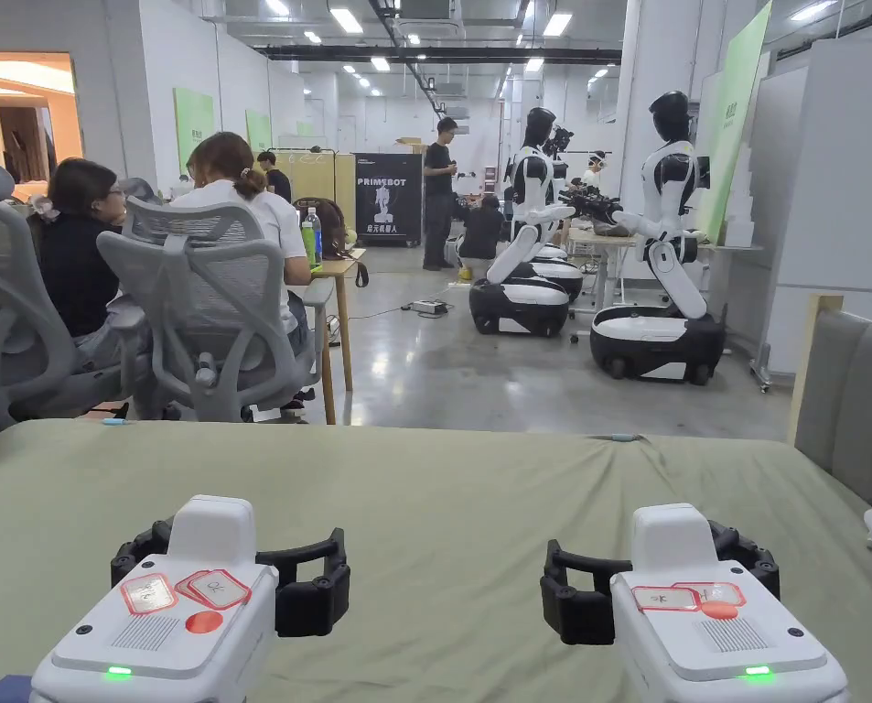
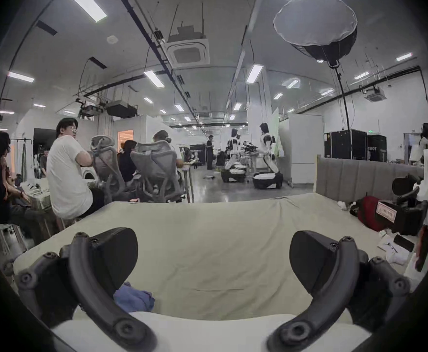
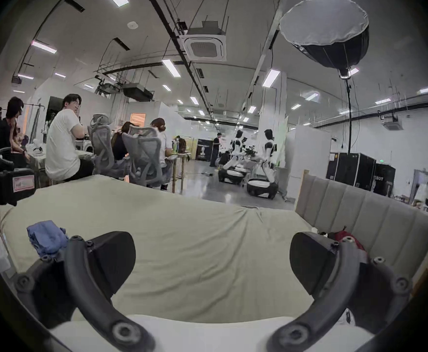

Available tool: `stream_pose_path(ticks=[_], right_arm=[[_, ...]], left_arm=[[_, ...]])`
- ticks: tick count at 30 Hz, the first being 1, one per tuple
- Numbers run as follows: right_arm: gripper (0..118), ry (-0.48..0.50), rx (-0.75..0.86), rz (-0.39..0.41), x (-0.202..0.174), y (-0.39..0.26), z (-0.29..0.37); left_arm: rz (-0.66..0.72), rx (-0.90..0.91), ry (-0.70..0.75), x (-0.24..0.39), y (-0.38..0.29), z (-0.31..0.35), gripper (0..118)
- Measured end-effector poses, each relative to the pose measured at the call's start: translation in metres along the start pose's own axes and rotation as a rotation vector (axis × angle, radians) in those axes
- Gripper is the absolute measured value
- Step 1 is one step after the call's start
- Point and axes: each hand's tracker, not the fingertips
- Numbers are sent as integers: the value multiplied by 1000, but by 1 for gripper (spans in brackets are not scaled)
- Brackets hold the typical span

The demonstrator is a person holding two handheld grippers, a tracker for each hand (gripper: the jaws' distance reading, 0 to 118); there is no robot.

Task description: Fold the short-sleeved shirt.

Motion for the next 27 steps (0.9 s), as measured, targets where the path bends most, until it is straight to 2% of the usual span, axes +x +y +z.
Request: stream_pose_path(ticks=[10,16,20,25,27], right_arm=[[118,10,2,-86,2,-1,3],[118,10,-3,-87,-3,-3,2],[118,7,-13,-116,-2,-4,0],[118,15,-18,-96,-6,-5,-2],[118,27,-35,-121,-8,-6,-4]], left_arm=[[-21,36,-5,-2,2,4,118],[-11,54,1,-5,1,8,118],[-24,52,11,-6,-1,7,118],[-14,49,11,-8,0,7,118],[-17,44,11,-8,0,6,118]])
